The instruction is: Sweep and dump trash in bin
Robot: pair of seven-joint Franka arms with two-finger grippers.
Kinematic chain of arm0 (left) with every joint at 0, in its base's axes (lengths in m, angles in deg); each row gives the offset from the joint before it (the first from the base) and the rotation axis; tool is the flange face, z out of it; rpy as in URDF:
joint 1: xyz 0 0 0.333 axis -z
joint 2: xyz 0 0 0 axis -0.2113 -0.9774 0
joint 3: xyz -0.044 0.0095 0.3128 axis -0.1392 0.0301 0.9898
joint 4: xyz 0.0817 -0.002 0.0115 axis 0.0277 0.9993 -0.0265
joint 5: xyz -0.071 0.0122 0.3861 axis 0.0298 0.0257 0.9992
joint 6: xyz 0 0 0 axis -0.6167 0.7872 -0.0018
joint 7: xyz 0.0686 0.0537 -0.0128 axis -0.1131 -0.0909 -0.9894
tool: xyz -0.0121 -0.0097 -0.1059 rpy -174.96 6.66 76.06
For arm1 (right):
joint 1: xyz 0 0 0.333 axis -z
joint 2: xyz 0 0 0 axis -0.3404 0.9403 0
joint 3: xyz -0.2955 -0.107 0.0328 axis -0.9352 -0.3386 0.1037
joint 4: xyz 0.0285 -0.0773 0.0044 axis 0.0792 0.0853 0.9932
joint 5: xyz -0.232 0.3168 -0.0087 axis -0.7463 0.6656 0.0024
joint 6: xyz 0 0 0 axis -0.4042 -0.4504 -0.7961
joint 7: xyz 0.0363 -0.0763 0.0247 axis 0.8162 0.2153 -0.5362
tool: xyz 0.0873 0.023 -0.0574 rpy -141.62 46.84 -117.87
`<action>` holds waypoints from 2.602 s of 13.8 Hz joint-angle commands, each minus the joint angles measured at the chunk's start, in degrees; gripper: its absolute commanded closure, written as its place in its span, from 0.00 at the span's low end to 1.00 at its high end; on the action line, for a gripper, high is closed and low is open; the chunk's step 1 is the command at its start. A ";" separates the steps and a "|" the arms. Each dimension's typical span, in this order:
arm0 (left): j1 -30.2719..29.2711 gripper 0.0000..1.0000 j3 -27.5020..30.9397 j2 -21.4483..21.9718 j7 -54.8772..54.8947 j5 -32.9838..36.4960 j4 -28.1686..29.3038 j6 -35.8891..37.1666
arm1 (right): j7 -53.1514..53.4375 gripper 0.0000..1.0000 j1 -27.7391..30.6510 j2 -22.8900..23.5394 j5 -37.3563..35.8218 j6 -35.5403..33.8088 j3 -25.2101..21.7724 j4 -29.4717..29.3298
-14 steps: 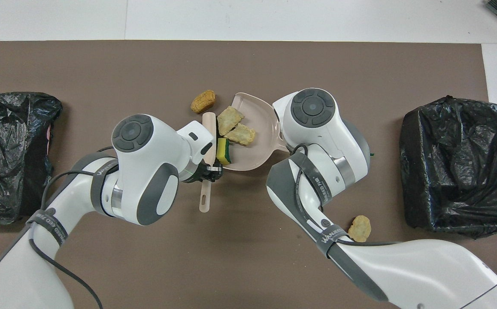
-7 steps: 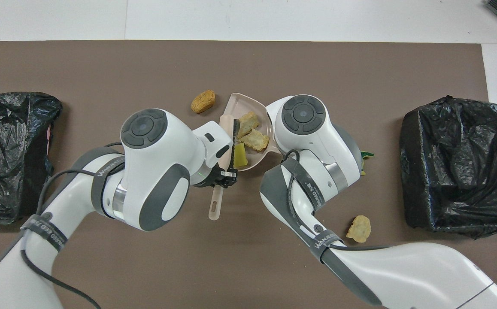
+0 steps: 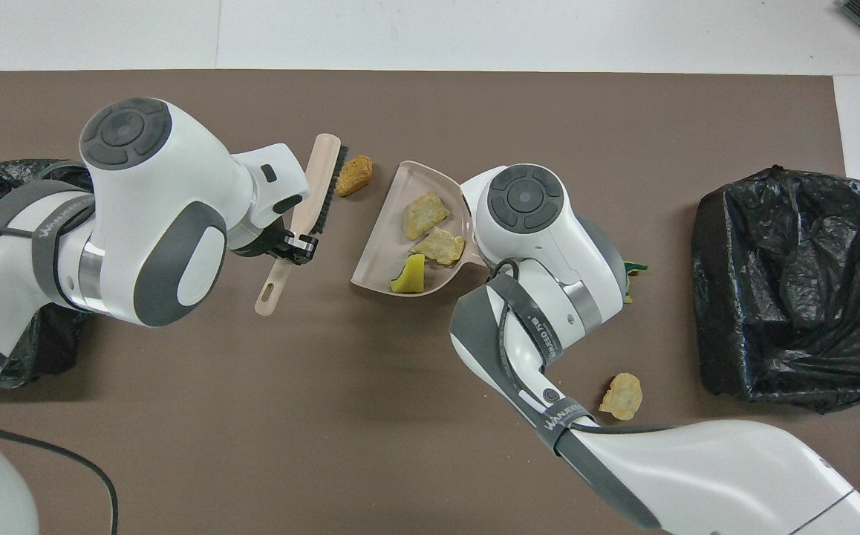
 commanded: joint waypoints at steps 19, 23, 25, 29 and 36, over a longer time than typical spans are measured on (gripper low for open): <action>7.30 1.00 -1.94 0.66 -2.75 5.25 1.68 5.21 | 0.70 1.00 1.41 -0.79 -0.74 1.61 0.40 2.25; 3.87 1.00 -1.67 10.40 -10.20 3.40 1.33 12.39 | 0.35 1.00 2.11 -1.31 -0.04 1.08 0.40 1.37; 3.87 1.00 -1.67 13.66 -16.45 3.49 2.03 16.19 | -1.66 1.00 2.99 -1.58 0.05 0.99 0.49 0.32; 7.90 1.00 -2.20 23.13 -29.91 3.14 16.91 9.84 | -9.03 1.00 6.05 -2.89 0.40 -0.06 0.58 -0.74; 15.72 1.00 -2.20 24.93 -33.61 -6.52 29.53 -1.96 | -28.89 1.00 15.98 -2.98 5.14 -9.28 0.40 -7.85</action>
